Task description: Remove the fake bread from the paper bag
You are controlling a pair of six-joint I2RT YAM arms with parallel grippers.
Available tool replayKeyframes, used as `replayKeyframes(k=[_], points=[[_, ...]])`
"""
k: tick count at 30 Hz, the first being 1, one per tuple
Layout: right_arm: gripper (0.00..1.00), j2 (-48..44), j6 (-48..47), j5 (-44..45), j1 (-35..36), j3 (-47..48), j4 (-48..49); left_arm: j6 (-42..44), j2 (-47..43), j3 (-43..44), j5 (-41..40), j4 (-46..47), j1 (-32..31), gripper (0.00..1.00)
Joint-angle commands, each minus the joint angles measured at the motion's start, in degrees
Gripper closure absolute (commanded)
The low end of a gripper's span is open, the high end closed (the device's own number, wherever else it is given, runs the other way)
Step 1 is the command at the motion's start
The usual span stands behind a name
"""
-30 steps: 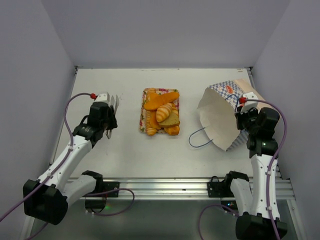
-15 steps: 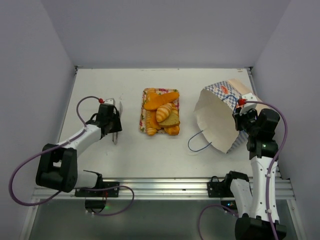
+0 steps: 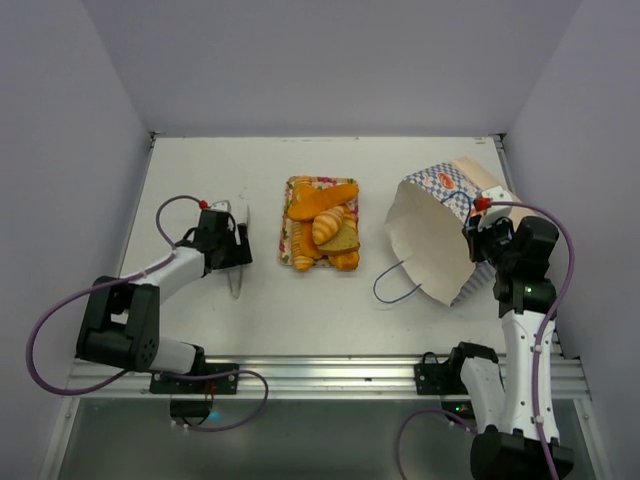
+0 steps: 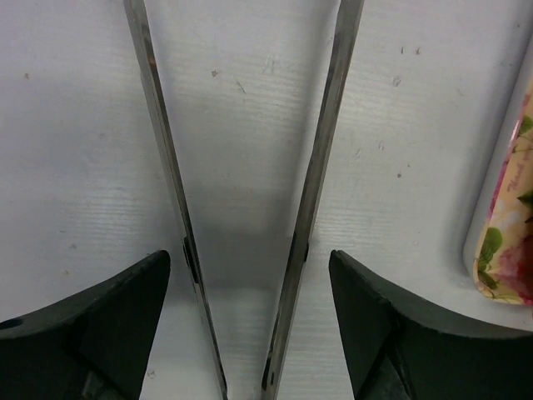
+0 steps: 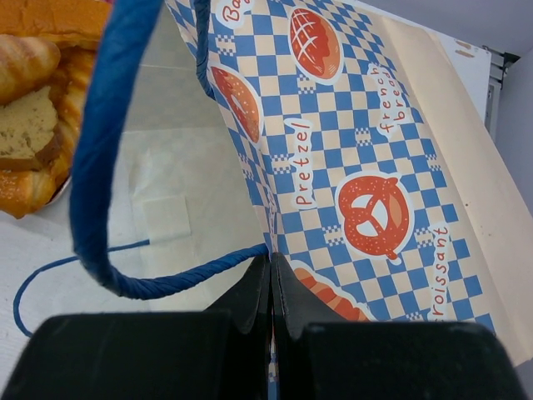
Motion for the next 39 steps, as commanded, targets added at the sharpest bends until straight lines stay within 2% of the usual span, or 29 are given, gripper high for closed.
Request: replayKeyframes(k=[1,4,5,9,13,17,23,26,30,35,38,39], points=[[1.00,0.75,-0.51,-1.86,-0.15,1.65,-0.65,0.00,-3.38,0.69,0.77,1.52,0.74,0.19],[1.00,1.81,-1.13,-2.65,-0.15,3.05,-2.15,0.08,-6.88,1.74,0.51,-0.06,0.74,0.16],[1.00,2.25,-1.22,-3.17,-0.15,3.76,-2.76,0.08,-9.25,2.27,0.51,-0.59,0.74,0.01],[1.00,6.55,-0.08,-6.86,-0.06,11.92,-7.58,1.22,-16.81,5.17,2.61,-3.23,0.74,0.00],[1.00,11.21,6.76,-7.93,-0.15,20.80,-7.61,4.74,-26.13,6.67,4.82,-4.46,0.74,0.00],[1.00,16.03,18.61,-1.71,-0.15,30.19,-4.27,9.47,-34.64,5.45,7.45,-5.96,0.74,0.00],[1.00,24.99,33.64,6.04,-0.24,39.96,-3.29,12.92,-43.00,1.05,5.43,-5.17,0.65,0.00],[1.00,29.21,38.75,10.60,-0.15,39.98,-2.77,13.00,-45.13,0.17,6.14,-4.29,0.65,0.00],[1.00,32.91,40.62,15.97,-0.15,36.46,-0.57,13.00,-45.83,-0.36,6.93,-3.76,0.65,0.00],[1.00,38.89,38.60,14.93,-0.15,35.23,-0.22,12.92,-46.27,-0.45,7.28,-3.50,0.65,0.00],[0.90,41.09,36.32,15.19,-0.24,35.67,-0.13,12.92,-46.45,-0.54,7.37,-3.50,0.65,0.00],[0.79,41.10,35.53,15.37,-0.32,35.93,-0.13,13.00,-46.36,-0.45,7.37,-3.41,0.65,0.00]])
